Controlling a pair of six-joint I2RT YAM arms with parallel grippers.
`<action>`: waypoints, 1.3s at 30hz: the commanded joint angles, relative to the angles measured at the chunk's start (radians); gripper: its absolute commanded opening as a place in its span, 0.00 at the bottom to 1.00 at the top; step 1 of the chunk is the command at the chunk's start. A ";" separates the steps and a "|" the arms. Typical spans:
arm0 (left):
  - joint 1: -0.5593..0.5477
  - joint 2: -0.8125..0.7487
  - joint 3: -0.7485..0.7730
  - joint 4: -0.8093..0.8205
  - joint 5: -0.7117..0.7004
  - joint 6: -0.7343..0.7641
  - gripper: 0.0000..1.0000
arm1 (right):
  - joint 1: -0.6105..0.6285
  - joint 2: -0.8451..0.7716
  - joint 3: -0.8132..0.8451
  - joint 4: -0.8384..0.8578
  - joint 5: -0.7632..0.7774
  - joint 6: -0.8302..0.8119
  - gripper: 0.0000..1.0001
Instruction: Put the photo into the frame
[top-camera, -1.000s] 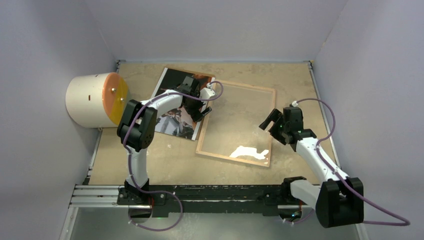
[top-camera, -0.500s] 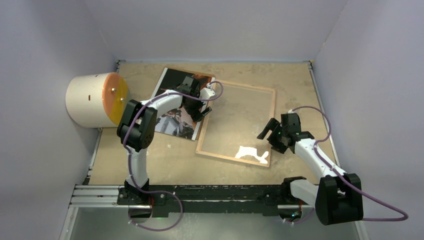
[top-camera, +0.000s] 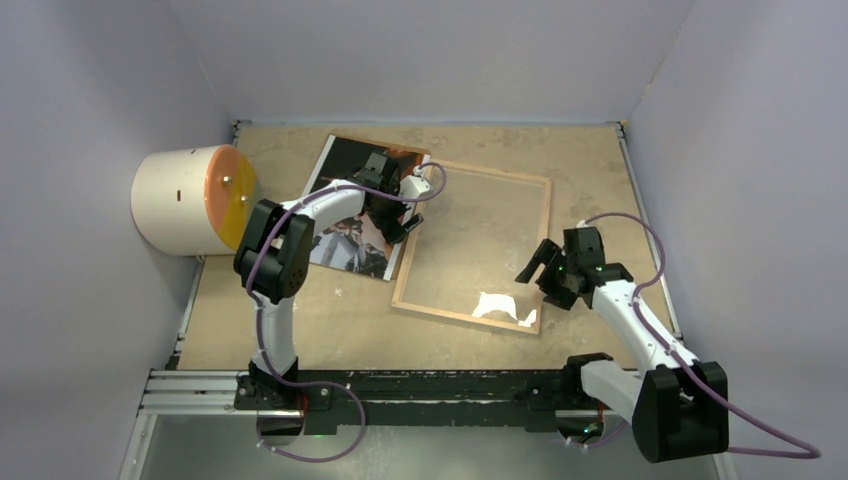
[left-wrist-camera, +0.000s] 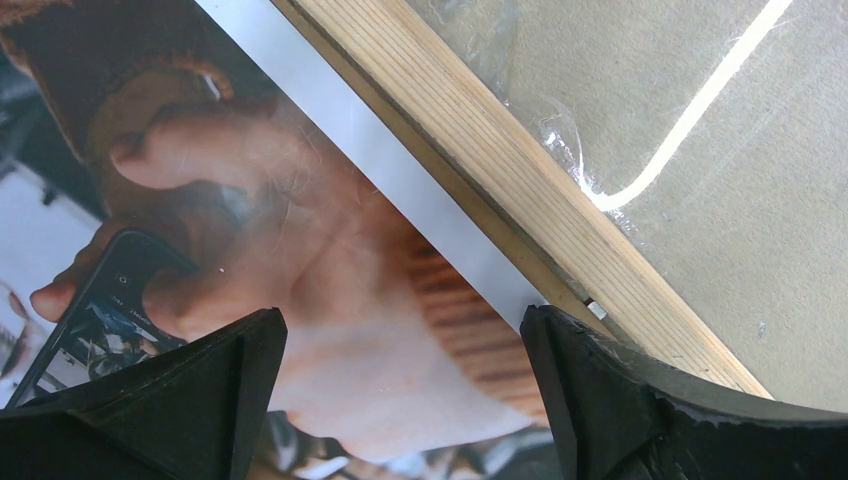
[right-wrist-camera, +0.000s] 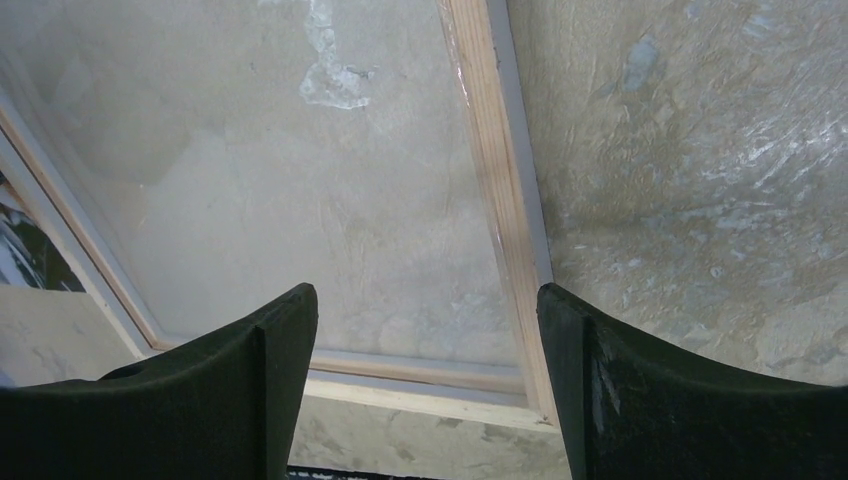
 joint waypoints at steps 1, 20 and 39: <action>-0.014 0.039 -0.033 -0.083 0.009 0.012 0.98 | 0.003 -0.041 0.042 -0.077 -0.014 -0.014 0.82; -0.054 -0.024 0.075 -0.164 0.094 -0.004 0.98 | 0.004 -0.040 -0.053 -0.032 -0.088 0.011 0.81; -0.175 0.026 0.048 -0.062 -0.043 -0.031 0.98 | 0.004 -0.048 -0.065 -0.009 -0.109 0.037 0.81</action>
